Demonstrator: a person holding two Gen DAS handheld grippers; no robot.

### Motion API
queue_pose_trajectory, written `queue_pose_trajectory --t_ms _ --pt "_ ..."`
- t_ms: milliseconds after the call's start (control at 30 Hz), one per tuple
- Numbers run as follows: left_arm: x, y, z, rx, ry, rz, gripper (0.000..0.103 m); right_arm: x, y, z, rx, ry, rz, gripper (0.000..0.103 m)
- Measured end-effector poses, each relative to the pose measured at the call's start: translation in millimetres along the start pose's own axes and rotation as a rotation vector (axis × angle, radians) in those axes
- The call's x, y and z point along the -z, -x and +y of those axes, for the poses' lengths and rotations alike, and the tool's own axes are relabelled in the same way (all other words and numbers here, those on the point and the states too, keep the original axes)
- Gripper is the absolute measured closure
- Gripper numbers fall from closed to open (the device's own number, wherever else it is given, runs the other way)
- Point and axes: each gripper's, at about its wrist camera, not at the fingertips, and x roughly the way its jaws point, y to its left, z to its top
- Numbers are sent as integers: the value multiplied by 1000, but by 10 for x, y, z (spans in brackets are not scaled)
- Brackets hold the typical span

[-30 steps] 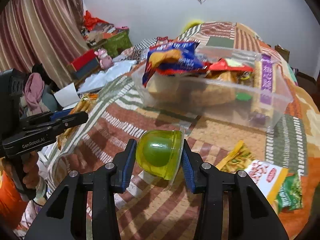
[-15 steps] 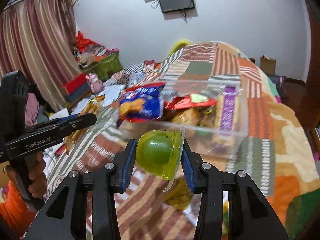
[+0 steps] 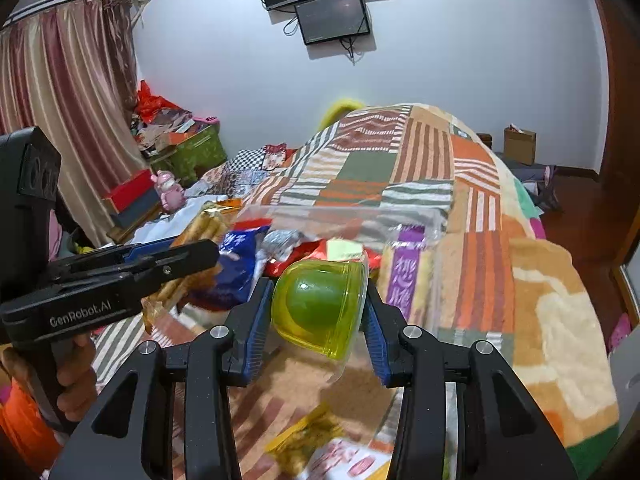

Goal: Organize snacks
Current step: 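Lower the rice-cake pack and jelly cup into the clear box and open both grippers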

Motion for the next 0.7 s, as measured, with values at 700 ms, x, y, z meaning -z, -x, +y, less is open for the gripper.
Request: queue_pose_trajectory --t_ms 700 --pt "-152 -712 82 -49 18 59 65 -58 -524 -84 18 41 90 63"
